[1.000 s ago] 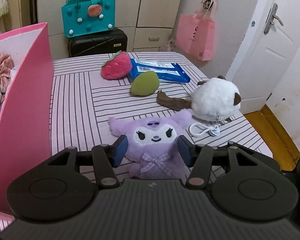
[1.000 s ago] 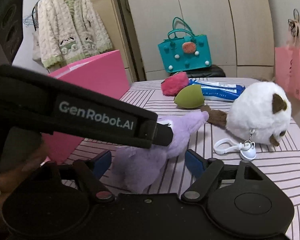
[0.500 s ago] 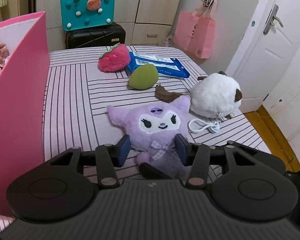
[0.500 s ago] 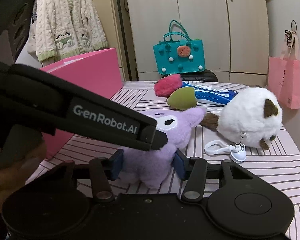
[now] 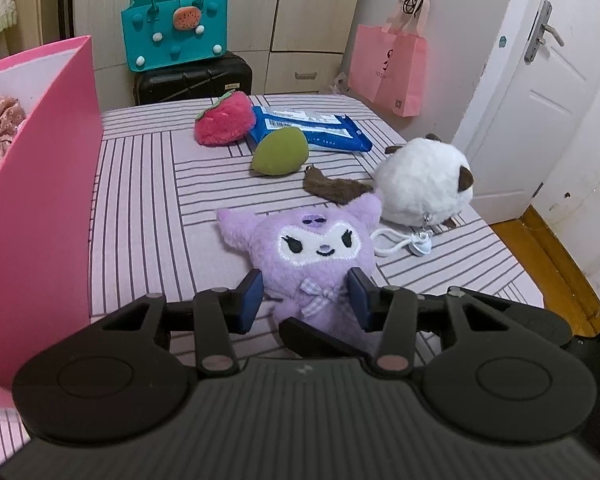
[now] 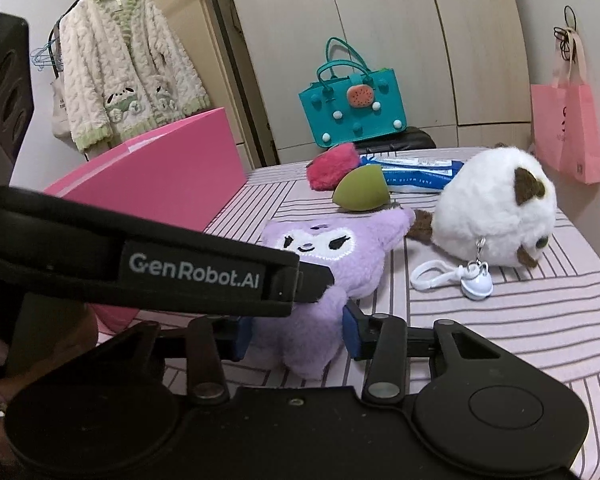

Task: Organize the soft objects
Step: 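Lift the purple plush doll with the left tool and carry it over the box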

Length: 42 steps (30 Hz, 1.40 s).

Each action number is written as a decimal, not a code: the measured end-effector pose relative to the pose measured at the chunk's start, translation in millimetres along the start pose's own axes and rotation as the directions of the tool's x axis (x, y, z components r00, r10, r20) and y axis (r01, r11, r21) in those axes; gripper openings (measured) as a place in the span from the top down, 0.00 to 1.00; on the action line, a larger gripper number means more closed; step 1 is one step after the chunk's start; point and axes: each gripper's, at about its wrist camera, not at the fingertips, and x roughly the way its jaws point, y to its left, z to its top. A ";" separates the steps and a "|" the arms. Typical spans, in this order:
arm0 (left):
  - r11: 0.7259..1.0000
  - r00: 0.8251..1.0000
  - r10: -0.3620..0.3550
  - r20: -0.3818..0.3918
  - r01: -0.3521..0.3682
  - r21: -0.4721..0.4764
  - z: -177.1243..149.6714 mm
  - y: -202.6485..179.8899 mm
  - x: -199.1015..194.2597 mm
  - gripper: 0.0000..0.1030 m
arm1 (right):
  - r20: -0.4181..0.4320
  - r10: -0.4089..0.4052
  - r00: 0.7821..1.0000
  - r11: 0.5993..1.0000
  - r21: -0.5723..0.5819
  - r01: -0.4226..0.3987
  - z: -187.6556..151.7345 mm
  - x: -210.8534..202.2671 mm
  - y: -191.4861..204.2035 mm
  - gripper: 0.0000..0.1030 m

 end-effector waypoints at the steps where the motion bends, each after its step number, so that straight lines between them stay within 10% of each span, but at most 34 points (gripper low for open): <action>1: 1.000 1.000 -0.001 -0.006 0.001 -0.003 -0.3 0.2 -1.4 0.57 | -0.003 0.004 1.000 1.000 0.003 -0.004 0.0 -0.3 0.8 0.53; 29: 0.996 0.989 -0.069 -0.132 0.075 0.046 0.7 18.4 -126.7 0.57 | -0.220 0.286 0.933 0.954 -0.025 -0.298 37.6 -71.8 48.0 0.59; 42: 0.999 1.000 0.007 -0.001 -0.007 0.038 15.3 55.6 -214.8 0.57 | -0.206 0.378 0.902 0.883 -0.211 -0.419 87.0 -90.5 121.3 0.60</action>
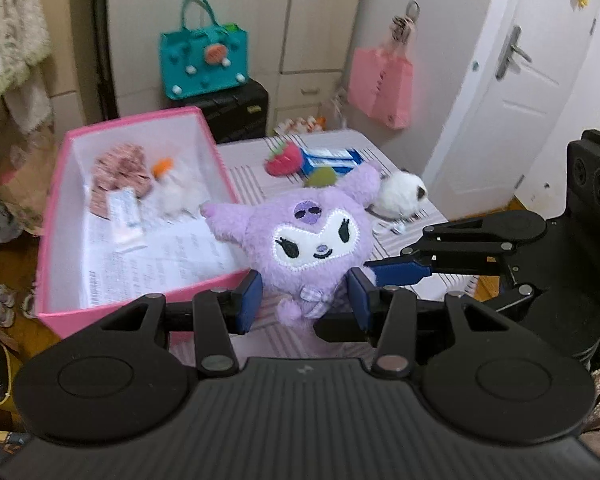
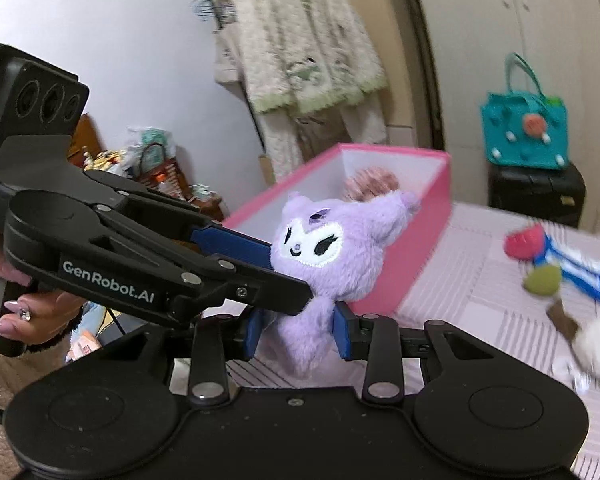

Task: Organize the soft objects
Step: 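Lift the purple plush doll with the left tool and carry it over the box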

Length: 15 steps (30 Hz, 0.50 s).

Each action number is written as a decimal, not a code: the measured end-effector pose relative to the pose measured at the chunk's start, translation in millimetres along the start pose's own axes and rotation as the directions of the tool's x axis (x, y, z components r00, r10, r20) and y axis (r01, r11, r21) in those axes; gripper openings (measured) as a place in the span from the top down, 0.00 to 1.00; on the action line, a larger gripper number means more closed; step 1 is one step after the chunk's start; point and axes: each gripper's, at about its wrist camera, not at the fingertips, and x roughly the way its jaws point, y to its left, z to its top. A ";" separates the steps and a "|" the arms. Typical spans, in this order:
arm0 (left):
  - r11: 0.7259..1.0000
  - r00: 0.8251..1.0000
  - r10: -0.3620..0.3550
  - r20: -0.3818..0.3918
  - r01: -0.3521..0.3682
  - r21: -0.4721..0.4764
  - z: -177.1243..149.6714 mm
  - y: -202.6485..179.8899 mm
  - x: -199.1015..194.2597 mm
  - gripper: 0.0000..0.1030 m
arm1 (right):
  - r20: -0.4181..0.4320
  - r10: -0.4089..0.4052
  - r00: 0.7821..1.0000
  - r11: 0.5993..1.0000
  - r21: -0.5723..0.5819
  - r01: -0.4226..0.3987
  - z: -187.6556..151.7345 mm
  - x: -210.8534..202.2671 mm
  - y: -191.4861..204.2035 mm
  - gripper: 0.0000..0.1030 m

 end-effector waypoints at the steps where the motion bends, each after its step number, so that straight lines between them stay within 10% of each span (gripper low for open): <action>1: 1.000 1.000 0.007 0.007 -0.006 -0.009 1.9 4.8 -2.8 0.57 | 0.001 0.006 1.000 1.000 -0.017 -0.006 5.1 2.3 3.1 0.60; 15: 0.989 0.999 0.026 0.040 -0.020 -0.149 46.2 88.5 14.2 0.57 | -0.071 -0.034 0.997 0.985 -0.174 0.021 86.7 67.5 7.4 0.60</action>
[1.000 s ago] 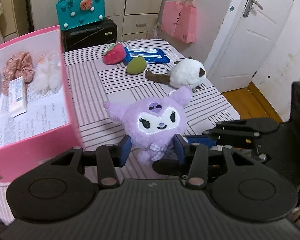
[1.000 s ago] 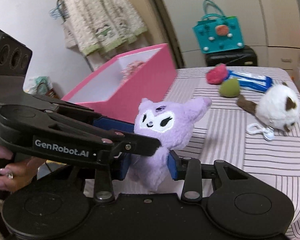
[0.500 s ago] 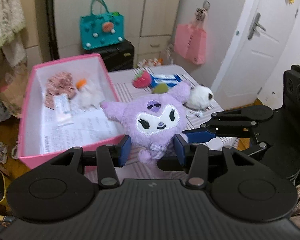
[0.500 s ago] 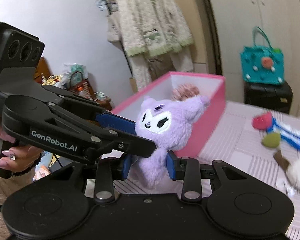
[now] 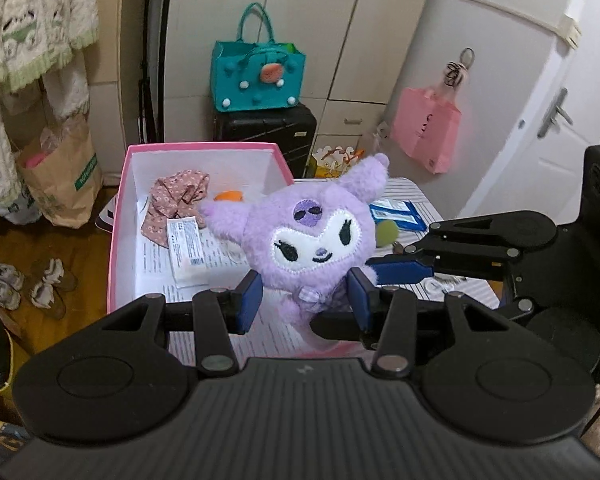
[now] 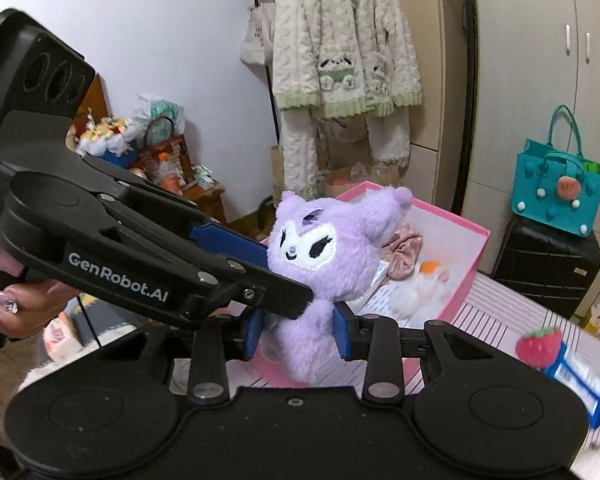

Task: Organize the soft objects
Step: 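Lift the purple plush doll with the left tool and carry it over the box, then open the left tool to drop the purple plush doll into the box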

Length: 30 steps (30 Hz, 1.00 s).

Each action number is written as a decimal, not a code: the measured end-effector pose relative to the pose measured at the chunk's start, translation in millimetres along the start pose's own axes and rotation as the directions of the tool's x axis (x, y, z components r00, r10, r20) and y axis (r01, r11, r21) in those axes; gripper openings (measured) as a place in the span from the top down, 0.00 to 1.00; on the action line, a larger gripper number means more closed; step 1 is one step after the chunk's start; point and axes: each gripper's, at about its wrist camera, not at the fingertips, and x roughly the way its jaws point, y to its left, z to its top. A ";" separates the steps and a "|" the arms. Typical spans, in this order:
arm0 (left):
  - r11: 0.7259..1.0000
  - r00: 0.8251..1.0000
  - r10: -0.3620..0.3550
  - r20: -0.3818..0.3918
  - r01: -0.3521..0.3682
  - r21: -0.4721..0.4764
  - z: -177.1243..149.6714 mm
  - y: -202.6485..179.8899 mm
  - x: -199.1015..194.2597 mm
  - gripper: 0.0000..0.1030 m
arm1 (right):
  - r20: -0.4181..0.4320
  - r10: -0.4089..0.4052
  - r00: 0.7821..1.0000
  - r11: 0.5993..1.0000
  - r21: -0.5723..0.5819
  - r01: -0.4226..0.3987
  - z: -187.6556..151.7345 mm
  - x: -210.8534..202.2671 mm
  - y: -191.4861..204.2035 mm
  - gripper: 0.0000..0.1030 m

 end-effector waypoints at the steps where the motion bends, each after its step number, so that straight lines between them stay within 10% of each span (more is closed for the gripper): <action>1: 1.000 1.000 -0.006 -0.007 0.006 -0.014 3.8 7.2 7.1 0.57 | -0.013 -0.006 1.000 1.000 -0.003 0.006 3.4 5.5 -3.1 0.60; 17: 0.984 0.965 -0.076 -0.252 0.031 -0.176 26.1 84.5 123.0 0.57 | -0.261 -0.082 0.962 0.996 -0.058 0.070 18.1 119.6 -41.4 0.60; 30: 0.973 0.945 -0.136 -0.298 0.070 -0.220 22.0 92.6 146.3 0.57 | -0.336 -0.189 0.923 0.974 -0.185 0.132 18.4 131.8 -34.0 0.60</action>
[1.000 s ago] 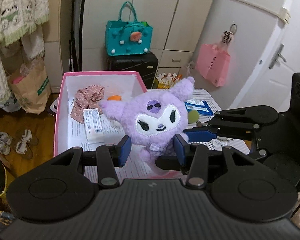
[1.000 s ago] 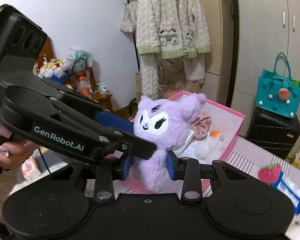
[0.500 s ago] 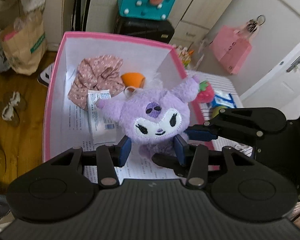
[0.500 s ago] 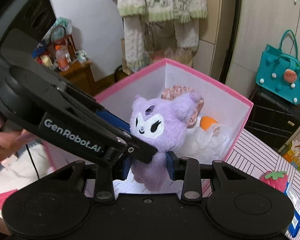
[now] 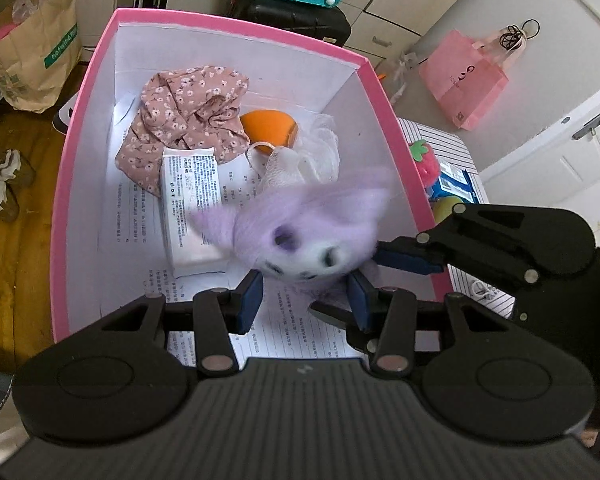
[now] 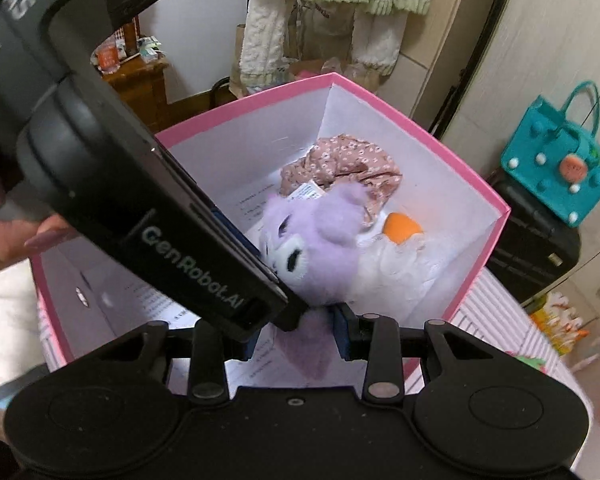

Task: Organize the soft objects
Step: 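Open the left tool to drop the purple plush doll into the box, then withdraw the left tool from the box toward the white plush cat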

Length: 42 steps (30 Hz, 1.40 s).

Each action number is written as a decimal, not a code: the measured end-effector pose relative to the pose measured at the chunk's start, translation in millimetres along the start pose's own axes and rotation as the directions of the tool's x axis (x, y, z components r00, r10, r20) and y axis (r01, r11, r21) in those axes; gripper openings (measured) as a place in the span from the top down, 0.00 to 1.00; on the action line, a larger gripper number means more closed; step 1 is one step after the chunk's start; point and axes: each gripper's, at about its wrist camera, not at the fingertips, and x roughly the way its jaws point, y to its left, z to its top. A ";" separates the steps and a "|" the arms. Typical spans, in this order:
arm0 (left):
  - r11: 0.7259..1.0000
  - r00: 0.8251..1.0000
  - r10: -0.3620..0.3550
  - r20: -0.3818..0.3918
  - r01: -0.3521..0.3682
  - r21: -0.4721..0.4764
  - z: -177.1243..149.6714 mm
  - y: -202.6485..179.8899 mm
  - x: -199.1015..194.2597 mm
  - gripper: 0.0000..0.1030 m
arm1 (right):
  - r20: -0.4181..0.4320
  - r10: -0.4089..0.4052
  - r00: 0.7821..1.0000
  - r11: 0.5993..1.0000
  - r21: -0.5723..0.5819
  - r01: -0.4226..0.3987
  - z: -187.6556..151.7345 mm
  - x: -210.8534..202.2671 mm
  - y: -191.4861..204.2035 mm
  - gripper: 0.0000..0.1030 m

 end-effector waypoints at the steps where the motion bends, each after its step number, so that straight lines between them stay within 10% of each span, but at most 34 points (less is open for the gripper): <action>1: 1.000 1.000 0.002 0.004 -0.002 0.001 0.3 0.1 -0.2 0.57 | 0.001 -0.010 1.000 1.000 -0.007 0.010 -0.6 0.1 1.0 0.60; 12: 0.995 0.988 0.066 0.137 -0.075 0.061 -9.8 -13.8 -48.3 0.54 | 0.090 -0.077 0.993 0.997 0.015 0.076 -15.2 -33.9 -3.0 0.58; 42: 0.897 0.945 0.198 0.258 -0.281 0.342 -131.2 -139.2 -158.9 0.34 | 0.288 0.128 0.949 0.983 0.087 -0.159 -103.5 -191.8 17.9 0.52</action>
